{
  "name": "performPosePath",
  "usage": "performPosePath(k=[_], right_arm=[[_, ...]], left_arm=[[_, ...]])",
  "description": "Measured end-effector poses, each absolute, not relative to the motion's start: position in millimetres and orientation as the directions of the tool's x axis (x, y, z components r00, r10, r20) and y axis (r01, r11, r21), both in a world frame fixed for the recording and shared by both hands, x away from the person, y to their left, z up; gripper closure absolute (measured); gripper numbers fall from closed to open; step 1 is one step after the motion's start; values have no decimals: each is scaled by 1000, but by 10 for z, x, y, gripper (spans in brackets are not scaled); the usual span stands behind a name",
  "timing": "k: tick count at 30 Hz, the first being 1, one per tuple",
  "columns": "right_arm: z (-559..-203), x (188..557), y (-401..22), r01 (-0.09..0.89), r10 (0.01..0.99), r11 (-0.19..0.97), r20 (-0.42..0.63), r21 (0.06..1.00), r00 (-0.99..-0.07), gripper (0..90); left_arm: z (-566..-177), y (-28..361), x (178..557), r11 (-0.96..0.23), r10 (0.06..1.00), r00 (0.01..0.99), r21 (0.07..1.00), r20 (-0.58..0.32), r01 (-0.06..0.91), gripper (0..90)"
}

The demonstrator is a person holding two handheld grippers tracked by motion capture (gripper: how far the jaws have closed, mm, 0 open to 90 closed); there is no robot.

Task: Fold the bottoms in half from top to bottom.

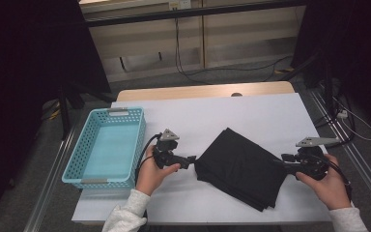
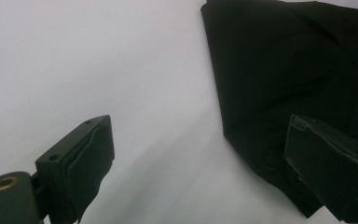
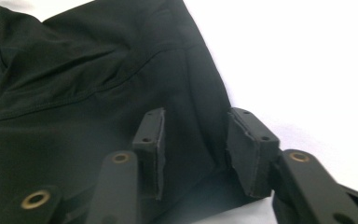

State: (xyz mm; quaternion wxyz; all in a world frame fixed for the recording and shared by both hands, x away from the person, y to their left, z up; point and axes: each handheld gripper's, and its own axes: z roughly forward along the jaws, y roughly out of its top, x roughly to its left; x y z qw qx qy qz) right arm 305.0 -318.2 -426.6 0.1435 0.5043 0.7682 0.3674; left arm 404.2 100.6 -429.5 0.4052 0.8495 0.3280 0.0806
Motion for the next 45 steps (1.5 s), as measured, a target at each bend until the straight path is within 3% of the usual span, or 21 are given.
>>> performPosePath(k=[10, 19, 41, 45], right_arm=[[-4304, 3082, -3142, 656, 883, 232, 126, 718, -451, 309], [-4309, 3086, -3135, 652, 884, 227, 127, 723, -449, 260], [-4301, 3085, -3106, 640, 877, 241, 117, 730, -465, 257], [-4303, 3085, -3112, 641, 878, 241, 118, 729, -465, 257]], left_arm=[[-4349, 943, 4002, -466, 603, 784, 732, -148, 497, 63], [-4394, 863, 3943, -483, 584, 795, 717, -164, 503, 51], [-4516, 796, 3868, -506, 587, 786, 670, -194, 543, 346], [-4508, 803, 3855, -503, 596, 778, 664, -198, 553, 455]])
